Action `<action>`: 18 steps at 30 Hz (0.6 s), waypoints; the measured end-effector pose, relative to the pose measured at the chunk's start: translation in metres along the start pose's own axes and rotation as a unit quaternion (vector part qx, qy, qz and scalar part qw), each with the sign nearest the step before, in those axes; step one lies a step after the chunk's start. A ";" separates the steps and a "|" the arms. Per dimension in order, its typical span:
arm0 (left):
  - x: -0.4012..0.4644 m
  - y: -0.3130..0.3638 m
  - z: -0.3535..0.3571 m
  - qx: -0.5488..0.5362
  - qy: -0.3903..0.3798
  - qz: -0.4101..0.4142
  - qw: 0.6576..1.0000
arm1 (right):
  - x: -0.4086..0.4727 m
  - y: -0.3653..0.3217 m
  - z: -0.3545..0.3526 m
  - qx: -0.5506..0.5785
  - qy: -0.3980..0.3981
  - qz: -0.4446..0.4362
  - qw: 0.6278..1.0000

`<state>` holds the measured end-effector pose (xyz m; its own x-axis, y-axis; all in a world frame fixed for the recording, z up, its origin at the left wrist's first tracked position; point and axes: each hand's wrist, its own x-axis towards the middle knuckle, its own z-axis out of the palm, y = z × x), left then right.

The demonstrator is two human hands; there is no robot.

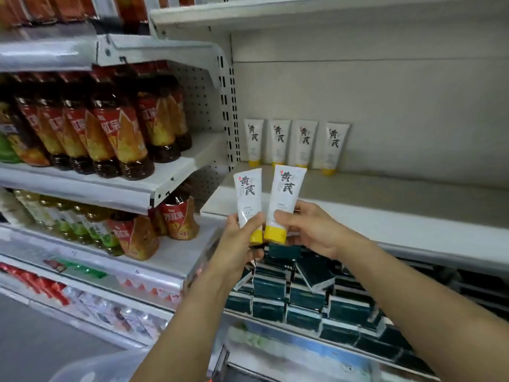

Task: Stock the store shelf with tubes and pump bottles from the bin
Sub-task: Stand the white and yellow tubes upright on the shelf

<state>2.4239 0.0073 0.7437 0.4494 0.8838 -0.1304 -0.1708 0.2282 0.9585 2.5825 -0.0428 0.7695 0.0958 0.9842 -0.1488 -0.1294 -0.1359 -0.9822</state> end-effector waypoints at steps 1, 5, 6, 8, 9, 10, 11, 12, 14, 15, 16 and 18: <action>0.006 0.000 0.009 0.005 0.002 -0.001 1.000 | 0.000 -0.004 -0.010 0.000 0.003 -0.002 1.000; 0.029 0.002 0.044 0.030 0.020 -0.009 0.999 | 0.005 -0.016 -0.050 -0.008 0.022 -0.011 1.000; 0.036 0.002 0.053 0.033 0.022 -0.007 0.999 | 0.007 -0.019 -0.061 -0.020 0.030 -0.019 0.999; 0.046 0.002 0.068 0.023 0.022 -0.005 0.999 | 0.010 -0.025 -0.083 -0.051 0.062 -0.035 0.996; 0.052 0.002 0.076 0.015 0.024 -0.006 1.000 | 0.012 -0.027 -0.096 -0.065 0.085 -0.040 0.993; 0.056 0.003 0.084 0.006 0.027 -0.009 1.000 | 0.015 -0.028 -0.109 -0.076 0.110 -0.045 0.990; 0.061 0.003 0.092 -0.003 0.030 -0.014 0.999 | 0.019 -0.029 -0.122 -0.089 0.134 -0.053 0.985; 0.065 0.003 0.099 -0.014 0.032 -0.021 0.999 | 0.023 -0.029 -0.134 -0.104 0.162 -0.066 0.979; 0.072 0.003 0.113 -0.037 0.036 -0.033 0.998 | 0.031 -0.028 -0.157 -0.139 0.209 -0.091 0.964; 0.076 0.003 0.120 -0.049 0.039 -0.037 0.997 | 0.035 -0.027 -0.167 -0.153 0.221 -0.096 0.958; 0.078 0.003 0.126 -0.061 0.041 -0.039 0.996 | 0.038 -0.025 -0.175 -0.166 0.224 -0.100 0.955; 0.084 0.003 0.138 -0.080 0.045 -0.039 0.995 | 0.044 -0.021 -0.192 -0.190 0.221 -0.110 0.950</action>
<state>2.5822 0.0260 0.7704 0.3883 0.8920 -0.2315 -0.2785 0.3531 0.8932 2.7788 -0.0182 0.7614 0.4962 0.8608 0.1132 0.2992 -0.0472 -0.9530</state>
